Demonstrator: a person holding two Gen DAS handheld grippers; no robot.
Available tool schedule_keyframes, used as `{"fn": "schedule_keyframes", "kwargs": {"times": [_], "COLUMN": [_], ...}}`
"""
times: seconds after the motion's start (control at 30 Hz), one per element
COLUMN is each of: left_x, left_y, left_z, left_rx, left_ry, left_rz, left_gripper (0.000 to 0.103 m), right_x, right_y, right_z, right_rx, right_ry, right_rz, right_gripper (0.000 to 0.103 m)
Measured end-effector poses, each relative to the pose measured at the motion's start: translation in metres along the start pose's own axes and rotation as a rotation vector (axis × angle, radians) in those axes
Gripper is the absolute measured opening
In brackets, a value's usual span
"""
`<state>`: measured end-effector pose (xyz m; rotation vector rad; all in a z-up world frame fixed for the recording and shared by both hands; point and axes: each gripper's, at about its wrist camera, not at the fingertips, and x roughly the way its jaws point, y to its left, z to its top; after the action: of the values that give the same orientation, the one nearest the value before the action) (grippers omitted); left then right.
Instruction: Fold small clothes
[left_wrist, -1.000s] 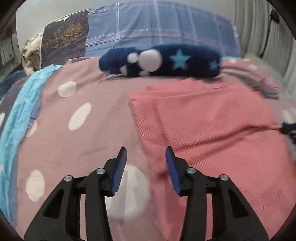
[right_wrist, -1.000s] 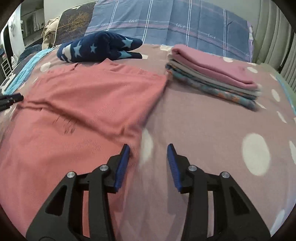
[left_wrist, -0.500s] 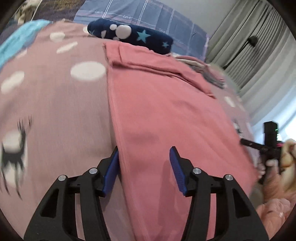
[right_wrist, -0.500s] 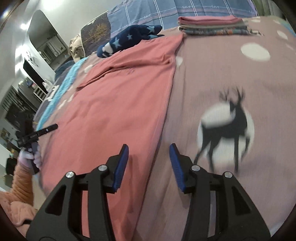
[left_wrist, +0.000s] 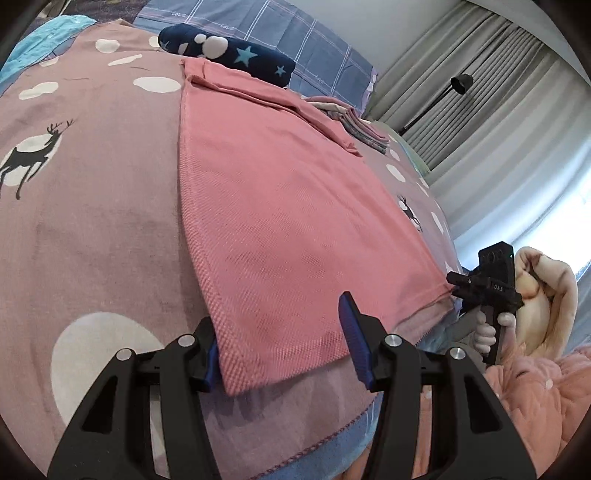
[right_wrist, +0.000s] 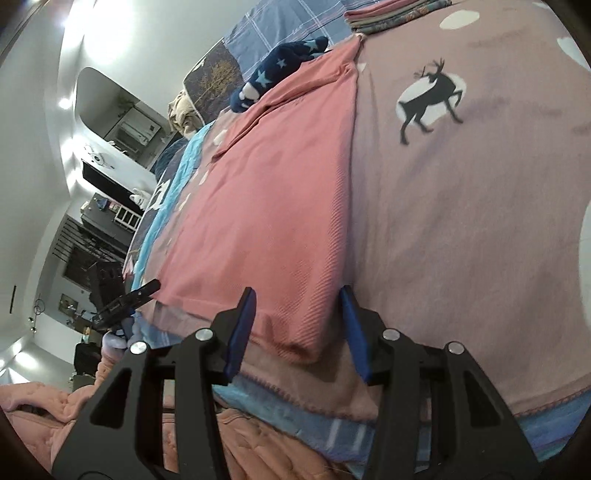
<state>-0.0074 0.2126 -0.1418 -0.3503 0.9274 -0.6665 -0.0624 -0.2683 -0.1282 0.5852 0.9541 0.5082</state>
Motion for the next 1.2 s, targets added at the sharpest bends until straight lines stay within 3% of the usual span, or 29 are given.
{"fn": "schedule_keyframes", "kwargs": {"times": [0.1, 0.13, 0.17, 0.23, 0.33, 0.4, 0.57, 0.63, 0.67, 0.77, 0.9, 1.07, 1.2], "left_x": [0.010, 0.012, 0.014, 0.014, -0.005, -0.032, -0.102, -0.123, -0.134, -0.134, -0.094, -0.064, -0.049], "left_y": [0.005, 0.005, 0.004, 0.006, -0.007, -0.030, -0.100, -0.119, -0.128, -0.133, -0.113, -0.091, -0.078], "left_z": [0.011, 0.012, 0.014, 0.015, 0.022, 0.033, 0.037, 0.025, 0.017, 0.004, 0.015, 0.055, 0.107], "left_rx": [-0.019, -0.022, -0.026, -0.046, -0.019, 0.028, 0.201, 0.242, 0.259, 0.266, 0.205, 0.163, 0.162], "left_ry": [-0.010, -0.012, -0.011, -0.004, -0.083, -0.180, -0.373, -0.413, -0.428, -0.411, -0.337, -0.324, -0.326], "left_rz": [-0.031, -0.028, -0.013, 0.007, 0.005, -0.028, -0.095, -0.102, -0.088, -0.053, -0.008, 0.049, 0.088], "left_gripper": [0.053, 0.046, 0.025, 0.001, 0.001, 0.001, 0.001, 0.001, 0.002, 0.005, 0.005, 0.005, 0.005], "right_x": [0.012, 0.015, 0.018, 0.013, -0.012, -0.038, -0.114, -0.143, -0.156, -0.149, -0.105, -0.075, -0.047], "right_y": [0.003, 0.003, 0.002, -0.001, 0.009, 0.028, 0.076, 0.096, 0.103, 0.100, 0.072, 0.059, 0.057], "right_z": [0.012, 0.016, 0.019, 0.024, 0.032, 0.042, 0.034, 0.016, 0.005, -0.001, 0.023, 0.061, 0.122], "right_rx": [0.007, 0.006, 0.024, 0.066, 0.066, 0.010, -0.158, -0.227, -0.264, -0.263, -0.157, -0.139, -0.160], "right_ry": [0.005, 0.004, 0.004, -0.042, -0.148, -0.229, -0.390, -0.448, -0.470, -0.441, -0.374, -0.381, -0.375], "right_rz": [0.028, 0.021, 0.011, 0.069, 0.193, 0.245, 0.272, 0.227, 0.159, 0.028, -0.010, -0.040, -0.070], "right_gripper": [0.050, 0.034, 0.010, 0.006, 0.005, 0.004, 0.003, 0.003, 0.003, 0.005, 0.005, 0.005, 0.005]}}
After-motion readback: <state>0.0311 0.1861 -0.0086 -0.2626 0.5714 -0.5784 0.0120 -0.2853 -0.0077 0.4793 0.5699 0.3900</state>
